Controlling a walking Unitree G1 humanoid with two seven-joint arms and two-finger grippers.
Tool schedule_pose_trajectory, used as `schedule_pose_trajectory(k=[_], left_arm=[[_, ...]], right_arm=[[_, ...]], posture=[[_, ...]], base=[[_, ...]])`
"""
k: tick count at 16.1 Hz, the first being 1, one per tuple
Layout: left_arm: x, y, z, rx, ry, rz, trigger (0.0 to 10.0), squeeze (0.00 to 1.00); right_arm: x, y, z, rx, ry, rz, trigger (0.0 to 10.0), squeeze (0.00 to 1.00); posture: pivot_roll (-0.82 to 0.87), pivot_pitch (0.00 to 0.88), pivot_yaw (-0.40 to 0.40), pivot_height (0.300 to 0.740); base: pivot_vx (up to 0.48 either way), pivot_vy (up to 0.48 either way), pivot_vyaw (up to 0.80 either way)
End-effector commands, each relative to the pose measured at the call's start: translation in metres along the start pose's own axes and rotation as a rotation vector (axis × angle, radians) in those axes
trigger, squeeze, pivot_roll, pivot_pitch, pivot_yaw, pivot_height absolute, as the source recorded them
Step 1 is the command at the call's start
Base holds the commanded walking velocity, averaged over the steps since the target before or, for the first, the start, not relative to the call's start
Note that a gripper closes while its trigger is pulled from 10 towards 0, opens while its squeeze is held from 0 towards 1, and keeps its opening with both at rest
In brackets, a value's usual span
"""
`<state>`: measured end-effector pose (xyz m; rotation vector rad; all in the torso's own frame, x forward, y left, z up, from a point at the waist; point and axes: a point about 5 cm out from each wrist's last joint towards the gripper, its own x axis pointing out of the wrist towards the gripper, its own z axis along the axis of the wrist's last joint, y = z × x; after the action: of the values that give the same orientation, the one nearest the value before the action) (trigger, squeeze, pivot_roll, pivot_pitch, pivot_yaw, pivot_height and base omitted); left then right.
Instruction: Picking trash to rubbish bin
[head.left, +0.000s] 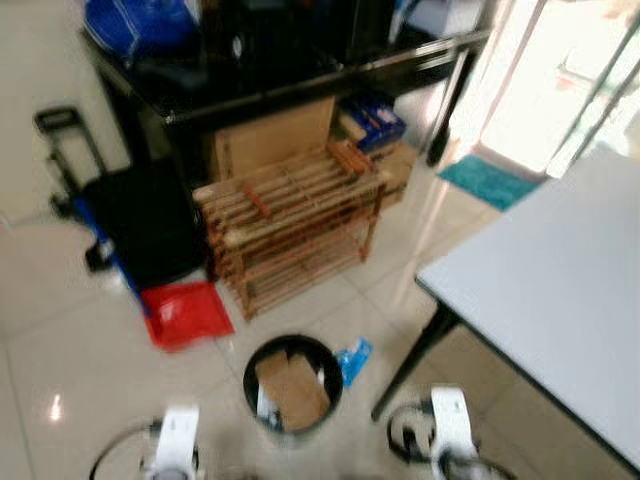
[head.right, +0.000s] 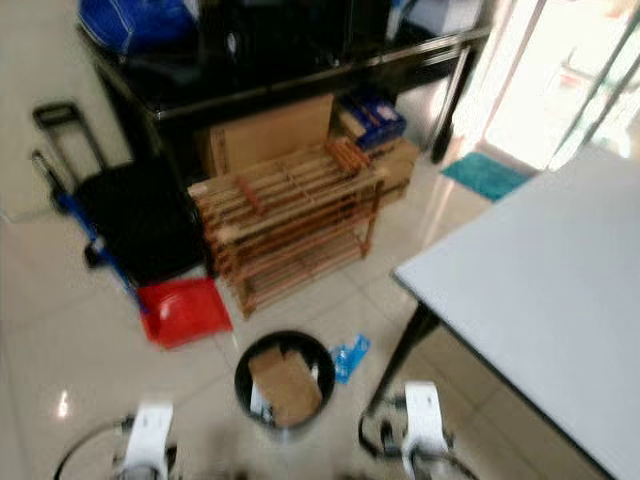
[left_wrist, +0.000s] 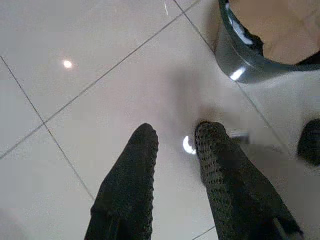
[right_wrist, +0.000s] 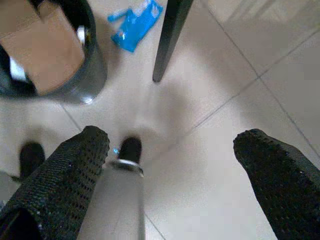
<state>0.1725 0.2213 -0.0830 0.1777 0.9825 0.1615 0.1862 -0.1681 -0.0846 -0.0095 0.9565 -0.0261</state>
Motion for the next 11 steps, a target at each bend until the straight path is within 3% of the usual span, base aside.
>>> schedule_pose_trajectory(k=[1,11], left_arm=[[-0.0005,0.0017,-0.0036,0.000,0.011,0.009,10.0,0.00],[-0.0005,0.0015,-0.0035,-0.005,0.011,0.009,10.0,0.00]], right_arm=[[0.0003,0.0000,0.0019,0.005,-0.006,-0.001,10.0,0.00],[0.0002,0.0004,0.0015,0.001,-0.005,0.004,10.0,0.00]], posture=[[0.02,0.070,-0.072,0.740],[0.02,0.074,-0.074,0.740]], base=[[-0.244,0.000,0.00],[-0.243,0.000,0.00]])
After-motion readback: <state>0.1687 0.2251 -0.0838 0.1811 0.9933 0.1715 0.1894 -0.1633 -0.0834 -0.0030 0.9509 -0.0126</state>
